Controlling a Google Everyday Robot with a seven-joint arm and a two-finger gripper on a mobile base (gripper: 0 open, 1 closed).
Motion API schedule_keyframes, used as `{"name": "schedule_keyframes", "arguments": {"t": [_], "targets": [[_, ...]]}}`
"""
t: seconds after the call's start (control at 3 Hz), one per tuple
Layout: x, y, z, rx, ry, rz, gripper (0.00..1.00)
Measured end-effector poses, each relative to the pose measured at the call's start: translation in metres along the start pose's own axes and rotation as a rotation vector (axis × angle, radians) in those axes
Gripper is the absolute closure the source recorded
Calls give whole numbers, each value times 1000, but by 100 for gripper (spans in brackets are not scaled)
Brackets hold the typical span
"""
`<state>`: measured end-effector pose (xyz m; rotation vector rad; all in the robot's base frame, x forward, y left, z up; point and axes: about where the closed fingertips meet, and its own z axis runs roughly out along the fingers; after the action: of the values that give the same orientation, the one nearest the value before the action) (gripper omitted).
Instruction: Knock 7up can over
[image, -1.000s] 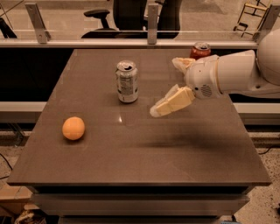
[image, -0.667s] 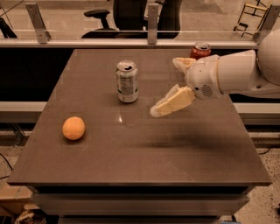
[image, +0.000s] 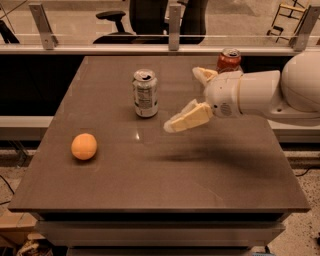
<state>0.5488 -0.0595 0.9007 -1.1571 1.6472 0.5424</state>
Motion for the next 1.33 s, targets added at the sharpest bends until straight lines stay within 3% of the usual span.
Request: {"name": "schedule_keyframes", "arguments": {"t": [0.67,1.33], "targets": [[0,-13,30,13,-128,-7,0],[-9,-12,62,-33,-208,-17,0]]}}
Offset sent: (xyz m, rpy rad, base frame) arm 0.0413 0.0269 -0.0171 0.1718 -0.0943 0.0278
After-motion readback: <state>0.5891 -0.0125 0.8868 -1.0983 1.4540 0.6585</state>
